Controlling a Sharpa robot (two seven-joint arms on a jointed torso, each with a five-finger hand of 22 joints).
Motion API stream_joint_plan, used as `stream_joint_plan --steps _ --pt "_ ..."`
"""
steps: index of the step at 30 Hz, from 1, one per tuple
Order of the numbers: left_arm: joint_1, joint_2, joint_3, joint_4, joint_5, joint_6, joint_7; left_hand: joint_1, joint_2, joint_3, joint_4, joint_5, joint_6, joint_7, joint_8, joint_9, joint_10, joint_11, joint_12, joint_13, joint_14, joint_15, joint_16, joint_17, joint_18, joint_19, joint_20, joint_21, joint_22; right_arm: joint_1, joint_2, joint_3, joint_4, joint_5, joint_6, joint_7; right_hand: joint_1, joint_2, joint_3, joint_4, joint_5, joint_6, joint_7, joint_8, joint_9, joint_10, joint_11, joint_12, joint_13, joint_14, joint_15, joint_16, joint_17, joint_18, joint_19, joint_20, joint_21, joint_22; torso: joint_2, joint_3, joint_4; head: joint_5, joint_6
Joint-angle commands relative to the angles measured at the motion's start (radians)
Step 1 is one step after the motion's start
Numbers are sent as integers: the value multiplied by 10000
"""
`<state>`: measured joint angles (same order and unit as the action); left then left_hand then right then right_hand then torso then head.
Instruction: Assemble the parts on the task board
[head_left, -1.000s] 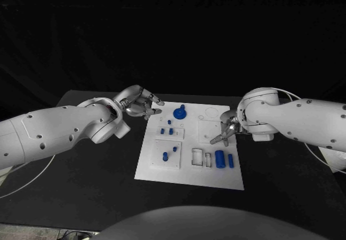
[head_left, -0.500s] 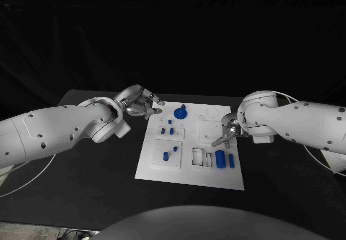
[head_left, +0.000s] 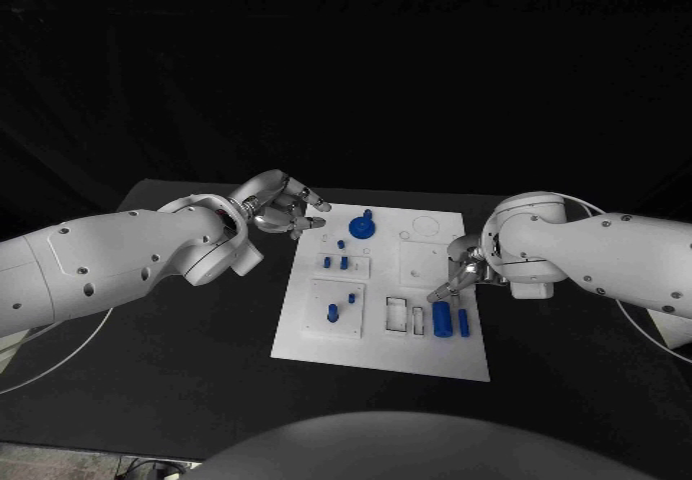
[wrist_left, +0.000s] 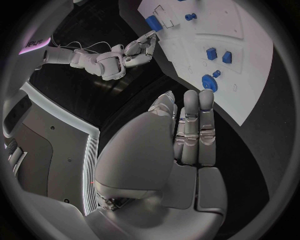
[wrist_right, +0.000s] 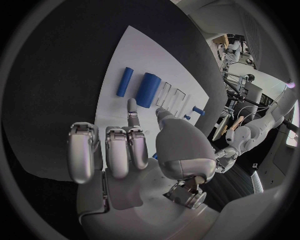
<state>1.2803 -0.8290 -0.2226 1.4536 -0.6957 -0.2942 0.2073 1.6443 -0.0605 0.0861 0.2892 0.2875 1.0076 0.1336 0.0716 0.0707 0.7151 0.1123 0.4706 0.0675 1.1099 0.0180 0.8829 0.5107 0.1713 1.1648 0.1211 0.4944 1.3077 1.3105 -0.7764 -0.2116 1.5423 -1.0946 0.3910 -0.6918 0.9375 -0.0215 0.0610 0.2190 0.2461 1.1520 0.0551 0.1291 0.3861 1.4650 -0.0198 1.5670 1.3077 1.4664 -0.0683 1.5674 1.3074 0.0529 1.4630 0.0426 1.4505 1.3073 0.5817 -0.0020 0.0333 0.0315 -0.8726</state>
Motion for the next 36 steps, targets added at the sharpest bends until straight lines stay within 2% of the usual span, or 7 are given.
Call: stream_joint_plan --steps 1,6,13,16,22,28,36 --pt "3 7 5 12 45 103 -42 -58 63 31 26 -42 28 69 31 6 44 -7 20 -7 -18 34 51 -8 -21 2 34 17 49 -29 -104 -9 162 247 -275 -51 61 4 -20 -62 29 -96 -6 -67 -12 1057 11 37 2631 1044 -33 34 2634 -178 268 -28 -54 2167 1 -3 -4 15 0" --pt "2 6 4 8 44 117 -83 -56 63 33 24 -41 30 68 32 6 65 -6 32 -4 -18 40 55 -15 -21 -1 38 2 51 -64 -233 -15 309 99 -287 -72 29 49 1 -63 16 3 -26 -43 -2 1057 -1 37 2631 1044 -37 34 2634 -186 292 -26 -26 2176 2 3 -7 46 0" --pt "0 0 3 10 40 146 -163 -58 58 31 24 -41 28 68 30 6 80 -4 42 -2 -20 46 58 -20 -19 -7 41 -17 50 -116 -315 -20 372 16 -317 -83 22 54 2 -62 14 7 -27 -45 -4 1057 -3 37 2631 1044 -39 34 2634 -185 292 -26 -27 2176 3 -1 17 -29 0" --pt "-1 -2 3 13 40 155 -200 -58 58 31 24 -41 28 68 30 6 80 -4 42 -2 -20 46 58 -20 -19 -7 41 -17 50 -141 -314 -21 366 27 -342 -82 -19 64 -1 -53 -22 2 -25 -67 -15 1057 -6 37 2631 1044 -44 34 2634 -188 306 -29 -13 2181 4 -3 19 -21 0" --pt "-1 -27 2 32 38 185 -283 -64 51 27 26 -43 21 69 27 4 91 -1 49 0 -23 51 60 -26 -19 -11 45 -30 51 -225 -236 -22 228 111 -454 -68 -90 80 -7 -49 -160 -12 -21 -120 -40 1057 -7 37 2631 1044 -51 34 2634 -182 301 -34 -38 2170 8 11 26 2 0" --pt "-1 -71 2 54 33 198 -341 -64 51 27 26 -43 21 69 27 4 91 -1 49 0 -23 51 60 -26 -19 -11 45 -30 51 -330 -144 -22 67 258 -480 -56 -81 109 15 -71 -196 -17 -20 -144 -51 1057 -8 37 2631 1044 -52 34 2634 -172 285 -36 -72 2158 7 6 16 58 0" --pt "-1 -87 1 67 30 205 -387 -67 49 25 27 -43 19 68 25 3 97 1 53 0 -26 55 61 -29 -16 -21 47 -58 47 -443 -76 -22 -125 248 -443 -63 5 121 73 -184 -96 -21 -18 -188 -71 1057 -9 37 2631 1044 -56 34 2634 -165 278 -40 -101 2147 4 -3 16 56 0"
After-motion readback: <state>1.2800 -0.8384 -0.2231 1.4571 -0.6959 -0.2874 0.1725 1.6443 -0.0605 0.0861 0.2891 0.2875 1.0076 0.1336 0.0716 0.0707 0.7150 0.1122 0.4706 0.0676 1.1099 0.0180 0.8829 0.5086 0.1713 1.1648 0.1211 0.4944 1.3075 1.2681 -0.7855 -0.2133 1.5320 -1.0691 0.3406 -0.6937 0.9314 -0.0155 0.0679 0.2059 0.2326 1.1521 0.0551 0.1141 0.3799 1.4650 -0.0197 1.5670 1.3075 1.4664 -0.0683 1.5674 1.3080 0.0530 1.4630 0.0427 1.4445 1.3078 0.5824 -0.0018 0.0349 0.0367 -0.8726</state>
